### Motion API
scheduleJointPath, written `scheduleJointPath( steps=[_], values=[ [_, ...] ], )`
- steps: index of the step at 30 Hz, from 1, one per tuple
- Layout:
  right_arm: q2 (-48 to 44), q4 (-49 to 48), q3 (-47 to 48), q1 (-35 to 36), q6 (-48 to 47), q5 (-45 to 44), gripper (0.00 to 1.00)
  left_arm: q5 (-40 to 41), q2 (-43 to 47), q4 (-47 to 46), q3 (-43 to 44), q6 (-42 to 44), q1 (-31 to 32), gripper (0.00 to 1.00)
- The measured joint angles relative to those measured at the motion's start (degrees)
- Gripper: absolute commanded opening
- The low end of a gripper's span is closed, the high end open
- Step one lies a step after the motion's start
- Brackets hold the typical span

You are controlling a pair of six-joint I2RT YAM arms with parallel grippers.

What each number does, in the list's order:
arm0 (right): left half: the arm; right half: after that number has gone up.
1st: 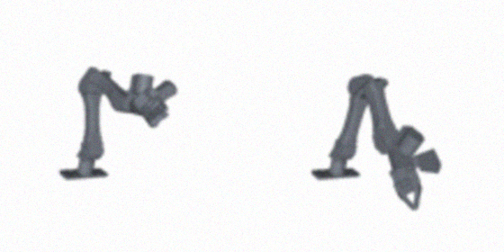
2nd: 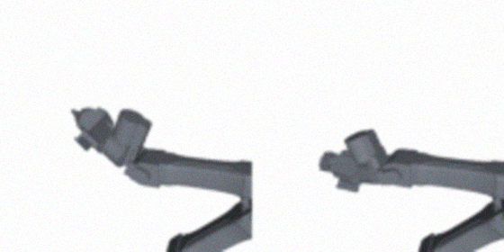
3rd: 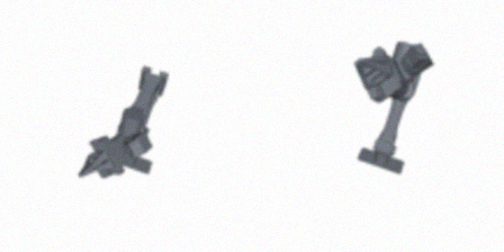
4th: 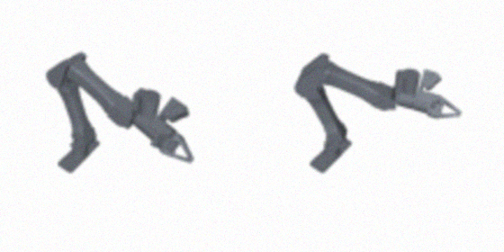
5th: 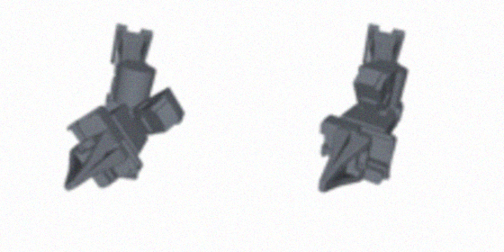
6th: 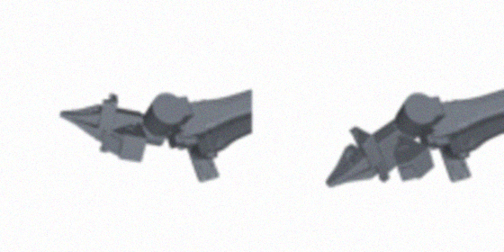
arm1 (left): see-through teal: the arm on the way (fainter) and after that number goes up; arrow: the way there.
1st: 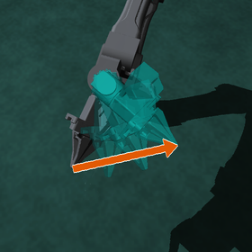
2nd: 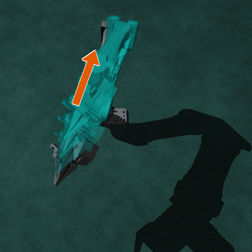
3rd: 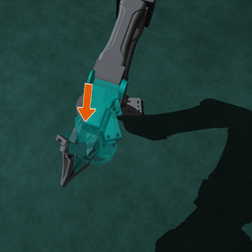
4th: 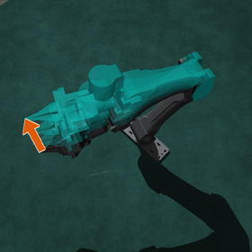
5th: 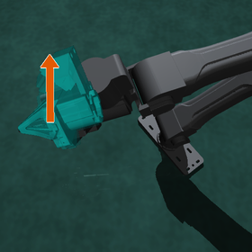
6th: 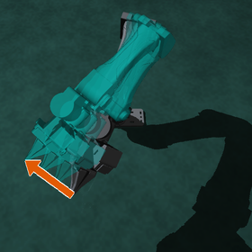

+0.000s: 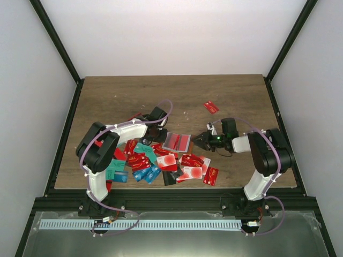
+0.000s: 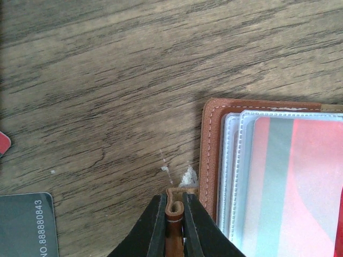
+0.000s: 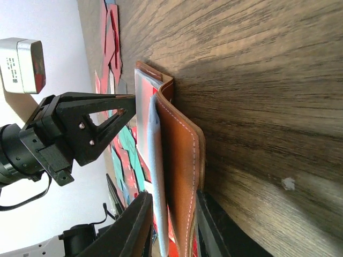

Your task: Put the credit cards into the card holder

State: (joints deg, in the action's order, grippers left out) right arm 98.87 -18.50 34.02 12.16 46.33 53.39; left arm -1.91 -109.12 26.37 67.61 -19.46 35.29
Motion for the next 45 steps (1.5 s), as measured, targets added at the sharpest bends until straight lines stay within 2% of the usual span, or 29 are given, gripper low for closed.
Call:
scheduleJointPath(
  steps=[12, 20, 30, 37, 40, 45],
  values=[
    [-0.5, 0.0, 0.4, 3.3, 1.9, 0.2, 0.24, -0.8, 0.0, -0.5, -0.1, -0.3, 0.0, 0.09],
    [-0.7, -0.9, 4.1, 6.2, 3.1, 0.2, 0.24, -1.8, 0.0, -0.6, -0.1, -1.0, 0.0, 0.09],
    [2.4, -1.9, 9.8, 10.8, 4.6, -0.5, 0.24, -7.5, 0.0, -1.5, -0.4, -3.0, 1.5, 0.09],
    [9.8, -3.7, 13.0, 12.5, 5.4, -1.1, 0.23, -13.9, 0.0, -8.1, -3.5, -7.1, 0.8, 0.09],
    [12.2, -4.3, 13.1, 12.5, 5.6, -1.1, 0.23, -17.0, 0.5, -12.4, -5.9, -9.2, 0.1, 0.12],
    [13.3, -5.1, 13.1, 12.5, 4.9, -1.0, 0.21, -20.0, 1.9, -17.2, -9.6, -11.7, -1.2, 0.15]
  ],
)
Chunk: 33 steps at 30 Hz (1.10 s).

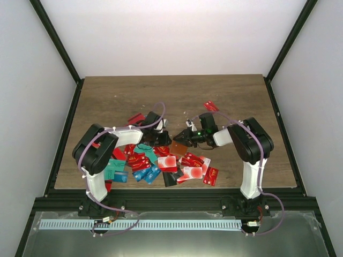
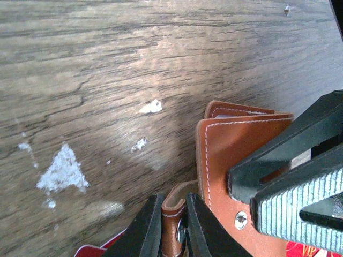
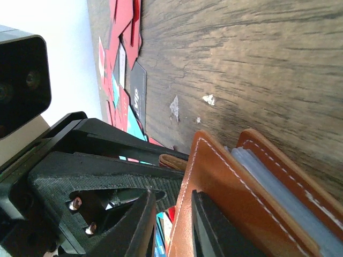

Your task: Put the credit cards into the card holder

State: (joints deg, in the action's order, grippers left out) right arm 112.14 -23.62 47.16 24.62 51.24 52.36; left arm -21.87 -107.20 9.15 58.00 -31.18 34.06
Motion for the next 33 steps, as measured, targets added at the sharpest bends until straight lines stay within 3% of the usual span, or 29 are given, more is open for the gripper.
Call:
scheduleJointPath(
  steps=[7, 17, 26, 33],
  values=[
    [0.3, 0.4, 0.0, 0.1, -3.6, -1.0, 0.2, -1.8, 2.0, -2.0, -2.9, -1.4, -0.8, 0.22],
    [-1.2, 3.8, 0.9, 0.3, -8.3, -4.7, 0.2, -2.7, 9.3, -3.9, -6.2, -1.7, -0.9, 0.45],
    [-1.6, 5.6, 1.9, 0.3, -10.1, -6.2, 0.2, 1.5, 14.5, -4.0, -9.5, -0.2, 1.4, 0.49],
    [-2.2, 6.2, 1.9, 0.3, -10.3, -6.8, 0.2, 2.8, 10.7, -5.6, -9.5, -0.1, 3.5, 0.42]
  ],
)
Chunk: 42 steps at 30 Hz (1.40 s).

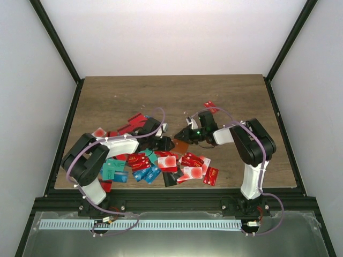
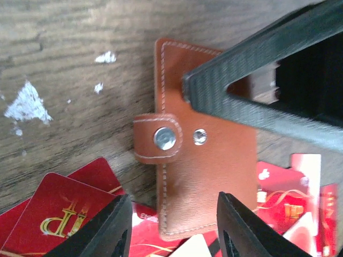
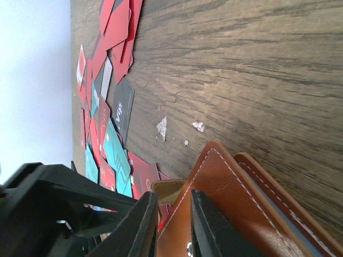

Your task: Put the credit cards into the card holder

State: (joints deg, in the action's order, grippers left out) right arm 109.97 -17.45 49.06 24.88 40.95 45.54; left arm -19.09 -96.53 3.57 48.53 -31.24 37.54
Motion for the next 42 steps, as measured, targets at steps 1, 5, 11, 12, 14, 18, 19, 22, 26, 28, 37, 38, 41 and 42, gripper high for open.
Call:
scheduleJointPath(
  steps=[1, 5, 11, 12, 14, 18, 19, 22, 26, 28, 37, 38, 41, 42],
  values=[
    [-0.1, 0.1, 0.0, 0.0, 0.0, 0.0, 0.2, 0.4, -0.8, 0.0, 0.0, 0.0, 0.4, 0.4],
    [-0.3, 0.6, 0.0, 0.0, -0.1, 0.0, 0.2, 2.3, -3.0, 0.2, 0.0, 0.2, 1.5, 0.29],
    [-0.8, 1.4, 0.0, 0.0, -0.3, 0.3, 0.2, 4.0, -4.5, -0.6, 1.1, 0.4, 1.8, 0.2],
    [-0.8, 1.5, 0.0, 0.0, -0.3, 0.5, 0.2, 4.0, -4.6, -0.8, 1.2, 0.5, 1.8, 0.2],
    [-0.9, 1.6, 0.0, 0.0, -0.2, 0.9, 0.19, 4.3, -4.7, -1.0, 1.3, 0.4, 1.8, 0.2],
    [-0.9, 1.6, 0.0, 0.1, -0.2, 1.4, 0.15, 4.6, -4.8, -1.0, 1.3, 0.4, 1.9, 0.19],
    [-1.0, 1.6, 0.0, 0.1, -0.2, 1.6, 0.14, 4.6, -4.8, -1.0, 1.3, 0.4, 1.9, 0.19],
    [-1.1, 1.6, 0.0, 0.1, -0.1, 1.8, 0.14, 4.7, -4.8, -1.0, 1.3, 0.4, 1.9, 0.19],
    [-1.1, 1.5, 0.0, 0.1, 0.0, 2.3, 0.15, 4.7, -4.9, -1.0, 1.4, 0.4, 1.9, 0.19],
    [-1.1, 1.5, 0.0, 0.1, 0.2, 2.4, 0.17, 4.8, -4.9, -1.0, 1.4, 0.4, 1.9, 0.19],
    [-1.1, 1.5, 0.0, 0.3, 0.3, 2.4, 0.17, 4.8, -5.0, -1.1, 1.4, 0.4, 1.9, 0.19],
    [-1.0, 1.4, 0.0, 0.3, 0.3, 2.5, 0.17, 4.8, -5.0, -1.2, 1.4, 0.4, 1.9, 0.19],
    [-0.9, 0.9, 0.0, 0.5, 0.5, 2.9, 0.17, 4.8, -5.0, -1.2, 1.4, 0.4, 1.9, 0.18],
    [-0.7, 0.9, 0.0, 0.5, 0.7, 2.9, 0.17, 4.8, -5.0, -1.2, 1.4, 0.4, 2.0, 0.18]
  ],
)
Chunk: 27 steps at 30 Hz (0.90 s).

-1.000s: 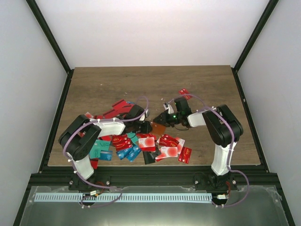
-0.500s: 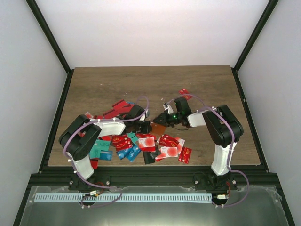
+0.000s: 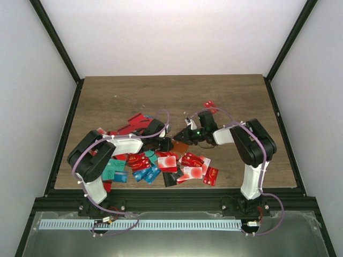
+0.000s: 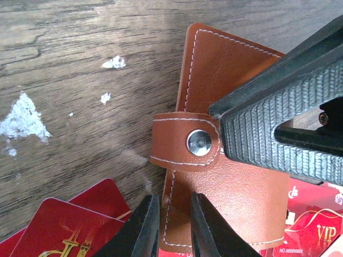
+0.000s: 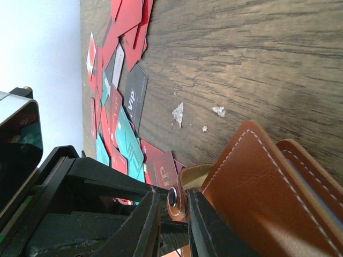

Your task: Put the credit cards into the card holder

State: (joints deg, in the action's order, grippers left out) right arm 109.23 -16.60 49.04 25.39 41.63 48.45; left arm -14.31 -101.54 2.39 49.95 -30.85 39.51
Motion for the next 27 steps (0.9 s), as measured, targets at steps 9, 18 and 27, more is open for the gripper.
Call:
scheduleJointPath(
  steps=[9, 18, 27],
  values=[
    [0.7, -0.1, 0.0, 0.2, 0.2, -0.2, 0.17, 0.2, -0.3, -0.2, 0.3, 0.0, 0.2, 0.18],
    [1.1, -0.2, 0.0, 0.3, 0.7, -0.3, 0.01, 0.2, -0.4, -0.2, 0.5, 0.0, 0.2, 0.18],
    [0.5, 4.4, 0.9, 0.3, -0.3, -2.2, 0.01, 0.7, -0.5, 0.0, 0.6, -0.2, 0.4, 0.18]
  ],
)
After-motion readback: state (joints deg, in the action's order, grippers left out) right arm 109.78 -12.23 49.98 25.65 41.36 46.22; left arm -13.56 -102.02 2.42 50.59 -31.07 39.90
